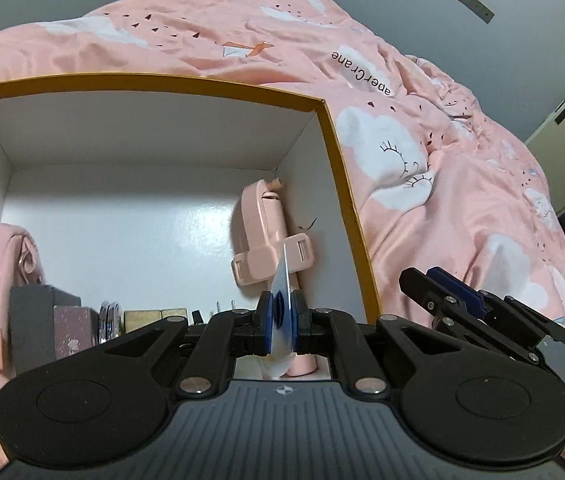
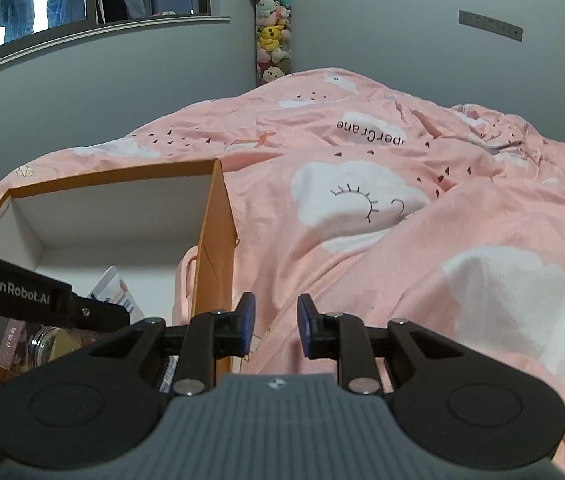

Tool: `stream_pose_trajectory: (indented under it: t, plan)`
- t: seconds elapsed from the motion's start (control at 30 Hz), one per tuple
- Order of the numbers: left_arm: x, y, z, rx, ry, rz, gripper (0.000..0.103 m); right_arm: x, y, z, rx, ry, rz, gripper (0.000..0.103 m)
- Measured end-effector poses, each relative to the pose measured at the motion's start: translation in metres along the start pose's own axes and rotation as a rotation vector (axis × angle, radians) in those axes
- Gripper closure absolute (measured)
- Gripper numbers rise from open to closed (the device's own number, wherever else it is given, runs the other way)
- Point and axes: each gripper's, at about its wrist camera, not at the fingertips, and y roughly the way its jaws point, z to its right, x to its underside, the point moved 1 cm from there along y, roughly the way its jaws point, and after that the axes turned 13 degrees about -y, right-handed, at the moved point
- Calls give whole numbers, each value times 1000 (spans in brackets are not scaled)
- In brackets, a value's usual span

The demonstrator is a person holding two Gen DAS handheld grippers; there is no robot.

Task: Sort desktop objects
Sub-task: 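Lower the white printed tube into the box corner and open the left tool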

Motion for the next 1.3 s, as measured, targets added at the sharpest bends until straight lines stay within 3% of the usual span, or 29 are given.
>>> stream_pose_trajectory:
  t: [0.33, 0.73, 0.93, 1.2, 1.3]
  plan:
    - [-3, 3, 0, -10, -120, -104, 91, 4, 0, 0, -10, 4, 3, 79]
    - [1, 25, 11, -79, -140, -147, 87, 8, 1, 5, -28, 34, 7, 79]
    - [3, 27, 7, -55, -155, -126, 86, 9, 2, 6, -36, 40, 6, 79]
    - [5, 19, 13, -31, -57, -142, 83, 0, -7, 0, -29, -8, 17, 78]
    - [3, 5, 11, -22, -28, -115, 80, -3, -13, -6, -14, -39, 2, 71]
